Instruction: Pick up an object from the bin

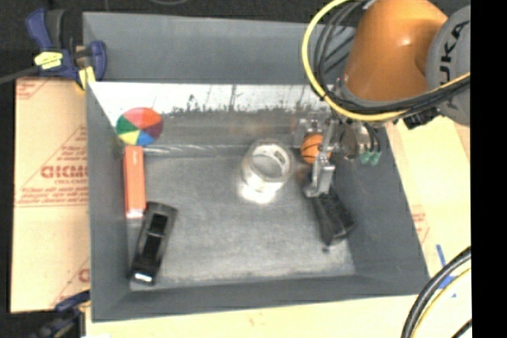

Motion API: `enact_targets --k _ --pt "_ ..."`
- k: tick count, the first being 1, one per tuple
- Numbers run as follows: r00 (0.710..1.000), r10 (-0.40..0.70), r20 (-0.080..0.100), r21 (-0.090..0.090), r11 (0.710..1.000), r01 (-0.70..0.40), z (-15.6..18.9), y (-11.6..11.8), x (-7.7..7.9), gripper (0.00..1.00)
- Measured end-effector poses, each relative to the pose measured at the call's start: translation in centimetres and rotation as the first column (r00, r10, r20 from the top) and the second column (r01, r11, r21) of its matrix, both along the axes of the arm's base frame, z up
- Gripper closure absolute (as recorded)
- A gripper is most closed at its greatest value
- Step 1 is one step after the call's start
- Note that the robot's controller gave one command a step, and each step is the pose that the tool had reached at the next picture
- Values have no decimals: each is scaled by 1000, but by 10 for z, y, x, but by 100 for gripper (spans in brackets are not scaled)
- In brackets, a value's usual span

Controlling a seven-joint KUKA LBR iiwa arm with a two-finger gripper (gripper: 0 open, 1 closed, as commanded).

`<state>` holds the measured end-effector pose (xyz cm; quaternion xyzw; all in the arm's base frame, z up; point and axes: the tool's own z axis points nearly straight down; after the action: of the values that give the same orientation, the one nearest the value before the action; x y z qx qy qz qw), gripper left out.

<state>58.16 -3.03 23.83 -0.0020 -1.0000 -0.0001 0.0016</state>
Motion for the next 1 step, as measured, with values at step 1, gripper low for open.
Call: enact_targets --k 1 --pt "1000 0 8 -1 1000 0 5 0 1 0"
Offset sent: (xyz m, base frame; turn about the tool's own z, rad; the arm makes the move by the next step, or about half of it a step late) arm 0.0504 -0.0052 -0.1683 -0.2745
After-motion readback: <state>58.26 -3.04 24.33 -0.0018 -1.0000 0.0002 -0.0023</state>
